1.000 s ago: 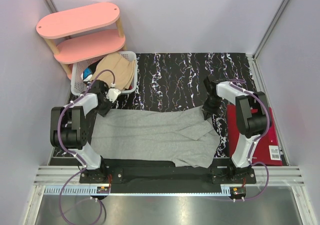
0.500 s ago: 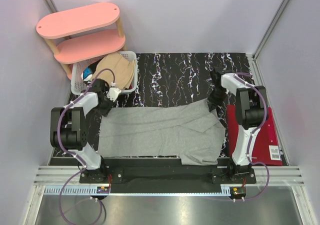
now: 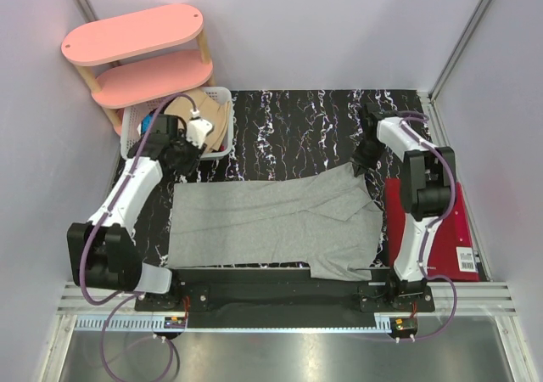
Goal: Fold and stack the t-shirts
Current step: Fold the flattened tshirt in 1/3 of the way
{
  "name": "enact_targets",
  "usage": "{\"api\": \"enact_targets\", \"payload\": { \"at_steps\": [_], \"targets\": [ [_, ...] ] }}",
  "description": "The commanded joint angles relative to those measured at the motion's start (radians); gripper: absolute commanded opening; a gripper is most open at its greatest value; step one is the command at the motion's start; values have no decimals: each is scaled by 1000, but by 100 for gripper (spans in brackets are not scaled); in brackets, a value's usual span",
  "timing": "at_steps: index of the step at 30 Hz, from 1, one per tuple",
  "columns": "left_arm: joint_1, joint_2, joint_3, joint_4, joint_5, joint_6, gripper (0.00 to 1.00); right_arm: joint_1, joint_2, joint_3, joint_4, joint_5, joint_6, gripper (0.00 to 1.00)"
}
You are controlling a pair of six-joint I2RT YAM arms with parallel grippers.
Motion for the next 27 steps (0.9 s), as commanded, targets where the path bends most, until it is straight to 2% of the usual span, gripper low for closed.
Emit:
{"api": "enact_targets", "payload": {
  "at_steps": [1,7,12,17,22,27],
  "targets": [
    [-123,-75,-66,-140,50,39,37,-2,-160,-35,-10,-11,-14,3],
    [-164,-173,-243,-196,-48,80,37,41,-350,-128,-6,-14,-3,5],
    [-164,-138,-335,-139,-157,71,36,112,-454,-236,-1,-20,8,7],
    [-164,-32,-305,-79,-223,34,36,197,-403,-346,31,-15,5,6],
    [-164,109,-240,-56,-281,-6,34,202,-330,-360,63,-6,5,5],
    [-164,161,-229,-12,-306,-9,33,202,-254,-359,83,11,-1,5]
  ]
}}
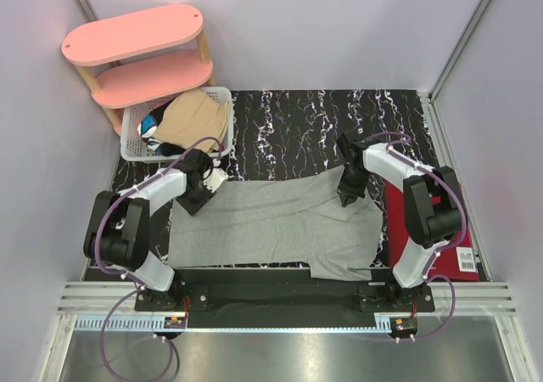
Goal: Fold and stack the t-shirts
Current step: Fold the flattened tshirt in 1/3 of the way
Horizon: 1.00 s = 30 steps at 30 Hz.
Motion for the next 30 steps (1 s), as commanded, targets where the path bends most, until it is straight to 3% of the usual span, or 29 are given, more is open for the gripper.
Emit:
{"api": "enact_targets", "payload": {
  "at_steps": [1,10,21,30],
  "targets": [
    [-1,33,39,62,-53,-18,33,0,44,10,46,29,-7,5],
    [-1,145,37,143,-98,1,32,-2,171,46,75,38,-10,4],
    [-19,236,163,158,-131,1,31,-63,250,139,75,43,-22,3],
    [-33,266,229,161,-110,-32,30,-114,331,337,67,66,-51,3]
  ]
}}
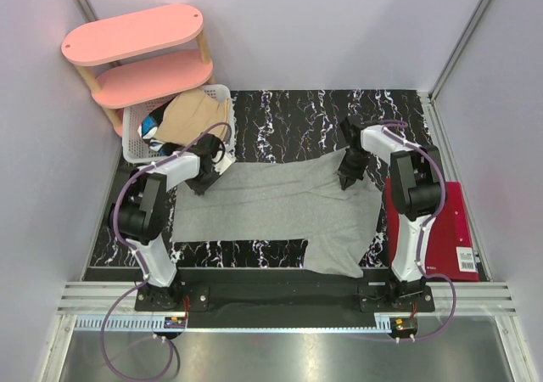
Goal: Fold and stack the t-shirts
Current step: Fold the flattened tshirt in 1/3 of the way
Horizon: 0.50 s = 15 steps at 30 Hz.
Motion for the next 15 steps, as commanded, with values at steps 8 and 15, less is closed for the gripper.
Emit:
{"api": "enact_targets", "payload": {
  "at_steps": [8,15],
  "targets": [
    [-7,-106,1,30,37,-34,33,-13,-63,82,58,54,-44,27],
    [-7,-420,-16,-87,79,-29,56,30,-314,2,-8,94,-39,56]
  ]
}}
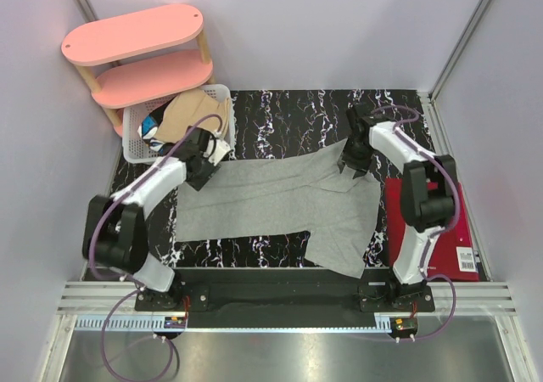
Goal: Fold and stack the t-shirts
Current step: Fold the flattened tshirt in 1/3 of the way
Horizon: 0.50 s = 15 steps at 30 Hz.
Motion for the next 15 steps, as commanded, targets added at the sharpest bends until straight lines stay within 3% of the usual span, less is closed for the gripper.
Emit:
{"api": "enact_targets", "payload": {
  "at_steps": [1,7,10,15],
  "targets": [
    [-3,-270,1,-70,63,0,57,43,-230,-45,-58,61,5,60],
    [-21,-502,-203,-151,99,110,59,135,-488,-263,-141,16,104,58],
    [-23,-539,-361,-151,82,143,59,192,-603,-396,-180,-17,169,57],
    [-23,-543,-441,-122,82,157,58,275,-727,-537,-245,-65,293,56]
  ]
}}
